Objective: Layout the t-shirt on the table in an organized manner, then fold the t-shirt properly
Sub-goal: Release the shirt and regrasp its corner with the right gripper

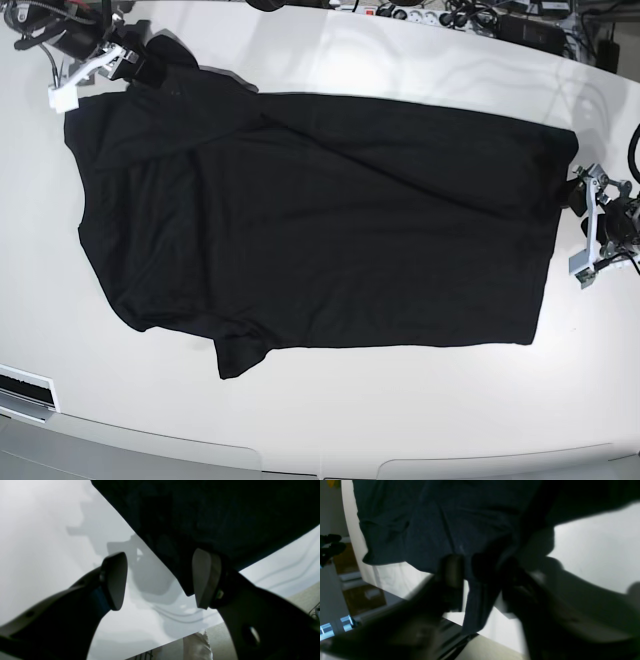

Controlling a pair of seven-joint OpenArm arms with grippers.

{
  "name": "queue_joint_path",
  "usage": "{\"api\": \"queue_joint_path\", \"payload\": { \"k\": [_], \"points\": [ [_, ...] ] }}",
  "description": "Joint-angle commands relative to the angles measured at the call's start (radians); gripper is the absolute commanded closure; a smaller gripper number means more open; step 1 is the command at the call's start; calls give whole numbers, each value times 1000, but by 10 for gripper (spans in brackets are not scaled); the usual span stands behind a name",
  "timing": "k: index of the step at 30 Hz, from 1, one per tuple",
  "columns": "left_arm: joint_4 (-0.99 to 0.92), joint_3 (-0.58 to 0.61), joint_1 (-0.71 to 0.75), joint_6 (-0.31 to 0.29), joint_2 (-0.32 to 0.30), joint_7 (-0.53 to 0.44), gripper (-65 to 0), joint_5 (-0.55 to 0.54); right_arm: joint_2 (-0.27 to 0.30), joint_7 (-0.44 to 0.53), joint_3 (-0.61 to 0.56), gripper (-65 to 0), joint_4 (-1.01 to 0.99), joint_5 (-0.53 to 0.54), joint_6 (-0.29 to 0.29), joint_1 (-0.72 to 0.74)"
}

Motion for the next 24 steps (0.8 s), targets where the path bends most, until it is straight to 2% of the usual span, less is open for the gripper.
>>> {"api": "queue_joint_path", "payload": {
  "k": [1, 8, 13, 16, 18, 21, 24],
  "points": [
    [8, -11, -20, 2, -27, -9, -412, -5, 10, -3, 3, -15, 13, 32, 9, 2],
    [8, -11, -20, 2, -27, 7, -412, -5, 13, -209, 4, 0, 124, 348, 9, 10],
    [8, -11, -20, 1, -27, 10, -412, -5, 12, -214, 3, 0, 270, 359, 9, 14],
    [8, -11, -20, 1, -27, 10, -412, -5, 12, -191, 3, 0, 293, 309, 9, 54],
    [8, -11, -20, 2, -27, 10, -412, -5, 9, -141, -1, 0, 290, 200, 9, 87],
    [8, -11, -20, 1, -27, 10, -412, -14, 9, -4, -33, 0, 290, 19, 9, 119],
    [8, -11, -20, 0, -27, 10, -412, -35, 9, 82, -87, 0, 286, -98, 9, 149]
  ]
}}
